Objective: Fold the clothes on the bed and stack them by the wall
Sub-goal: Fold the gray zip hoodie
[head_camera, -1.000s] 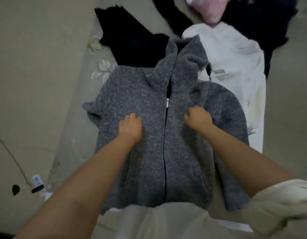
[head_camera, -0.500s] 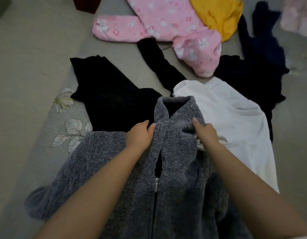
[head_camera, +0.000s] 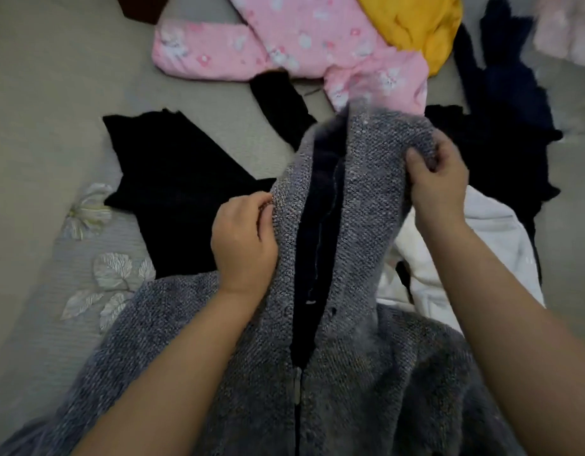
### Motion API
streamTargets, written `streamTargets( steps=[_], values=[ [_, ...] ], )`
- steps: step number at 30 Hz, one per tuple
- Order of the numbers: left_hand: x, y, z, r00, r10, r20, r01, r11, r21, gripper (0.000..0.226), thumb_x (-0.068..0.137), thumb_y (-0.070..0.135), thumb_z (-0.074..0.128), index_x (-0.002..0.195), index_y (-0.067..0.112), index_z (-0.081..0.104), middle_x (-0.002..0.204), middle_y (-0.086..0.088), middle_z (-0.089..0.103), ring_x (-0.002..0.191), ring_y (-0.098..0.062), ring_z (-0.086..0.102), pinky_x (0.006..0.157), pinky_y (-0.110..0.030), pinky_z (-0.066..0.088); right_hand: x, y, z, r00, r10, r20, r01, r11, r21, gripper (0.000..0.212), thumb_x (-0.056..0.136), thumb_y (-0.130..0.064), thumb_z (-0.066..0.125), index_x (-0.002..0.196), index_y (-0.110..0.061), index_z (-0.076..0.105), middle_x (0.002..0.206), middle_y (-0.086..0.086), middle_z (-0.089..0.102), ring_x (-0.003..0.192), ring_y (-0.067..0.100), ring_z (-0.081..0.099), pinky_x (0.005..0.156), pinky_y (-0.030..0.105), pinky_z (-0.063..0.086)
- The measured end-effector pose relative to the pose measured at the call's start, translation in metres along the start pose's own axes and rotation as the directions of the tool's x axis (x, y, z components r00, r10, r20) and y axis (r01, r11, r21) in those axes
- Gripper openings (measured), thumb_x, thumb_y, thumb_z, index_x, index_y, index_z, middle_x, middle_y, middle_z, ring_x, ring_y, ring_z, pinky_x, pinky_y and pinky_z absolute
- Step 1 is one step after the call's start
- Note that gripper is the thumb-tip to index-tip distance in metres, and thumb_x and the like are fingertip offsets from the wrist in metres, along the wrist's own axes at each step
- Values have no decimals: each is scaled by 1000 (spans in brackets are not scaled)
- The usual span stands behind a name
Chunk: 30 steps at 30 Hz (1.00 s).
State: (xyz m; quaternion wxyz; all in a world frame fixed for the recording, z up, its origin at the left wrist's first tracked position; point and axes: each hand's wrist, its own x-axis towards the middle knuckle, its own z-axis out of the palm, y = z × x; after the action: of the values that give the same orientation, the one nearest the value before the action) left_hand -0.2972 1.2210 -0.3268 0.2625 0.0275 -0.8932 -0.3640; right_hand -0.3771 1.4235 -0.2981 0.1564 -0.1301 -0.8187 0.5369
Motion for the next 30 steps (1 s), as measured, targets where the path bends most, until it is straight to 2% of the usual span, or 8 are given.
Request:
streamTargets(
  steps=[2,5,10,16,20,23,28,30],
  values=[
    [1,-3,7,975,-71,212,34,985,171,24,90,9,49,107,-2,61,104,-22,60,92,-34,57,75,-36,39,3,7,9,989,90,115,-52,952,-302,50,93,-16,48,140,-11,32,132,13,51,117,23,50,89,21,36],
    [-15,-5,18,776,-340,531,88,893,442,48,97,28,39,141,11,29,148,-18,22,132,-32,27,103,-45,26,-15,30,7,898,392,198,-173,730,-661,57,95,-21,46,144,-7,21,144,16,35,129,31,37,96,30,34],
    [-88,10,1,691,-227,686,-93,914,395,55,96,32,39,143,7,26,153,-18,12,141,-30,9,111,-47,12,-100,54,-55,883,362,299,-69,729,-681,27,91,-17,45,116,-10,52,112,7,58,111,22,49,86,33,36],
    [-214,54,-35,527,53,848,-392,901,187,58,70,22,78,118,-4,58,128,-25,52,118,-44,48,90,-63,37,-256,91,-189,924,365,115,-128,577,-807,53,84,-18,65,128,4,47,132,24,48,126,38,42,106,52,29],
    [-282,71,-53,316,-13,949,-423,893,153,64,63,29,82,116,-2,61,123,-25,56,111,-46,53,80,-66,41,-347,102,-254,755,648,-97,-435,386,-813,85,79,-39,68,143,-4,24,149,19,24,138,33,23,112,51,15],
    [-321,67,-67,231,-166,959,-356,903,242,67,79,33,69,129,-4,46,137,-29,40,125,-49,36,98,-65,29,-389,110,-283,628,767,-131,-509,278,-815,92,77,-44,68,145,-6,18,151,19,19,139,31,19,113,53,16],
    [-336,65,-62,248,-206,947,-429,852,298,104,72,69,-25,146,9,16,154,-16,6,142,-32,0,111,-50,-7,-374,130,-296,752,649,-113,-476,417,-775,86,78,-45,66,142,-3,26,146,20,29,135,33,26,110,54,21],
    [-331,71,-53,306,-181,935,-419,856,303,84,85,65,-4,146,10,16,154,-14,5,143,-29,-3,110,-52,-10,-343,139,-295,762,641,-92,-480,464,-745,78,82,-44,63,140,-5,30,141,18,38,132,32,33,111,55,17]
  ],
)
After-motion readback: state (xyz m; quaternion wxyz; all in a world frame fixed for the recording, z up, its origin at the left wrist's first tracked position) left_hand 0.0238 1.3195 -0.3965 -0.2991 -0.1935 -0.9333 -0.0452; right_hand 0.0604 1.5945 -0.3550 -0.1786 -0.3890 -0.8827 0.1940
